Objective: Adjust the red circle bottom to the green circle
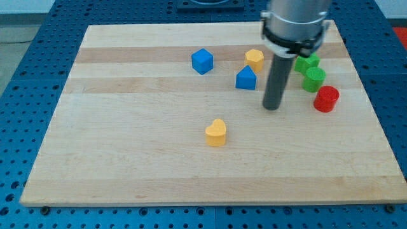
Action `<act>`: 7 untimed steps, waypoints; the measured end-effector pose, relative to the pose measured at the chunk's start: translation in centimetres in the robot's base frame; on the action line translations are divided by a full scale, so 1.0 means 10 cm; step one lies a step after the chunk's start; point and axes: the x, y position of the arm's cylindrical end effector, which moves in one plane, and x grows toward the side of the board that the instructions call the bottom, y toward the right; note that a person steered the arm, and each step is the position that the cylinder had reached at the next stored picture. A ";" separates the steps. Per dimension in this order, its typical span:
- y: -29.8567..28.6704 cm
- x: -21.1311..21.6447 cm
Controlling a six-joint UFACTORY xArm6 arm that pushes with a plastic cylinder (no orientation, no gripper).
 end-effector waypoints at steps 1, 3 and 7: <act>0.05 0.50; 1.53 0.46; 1.43 0.06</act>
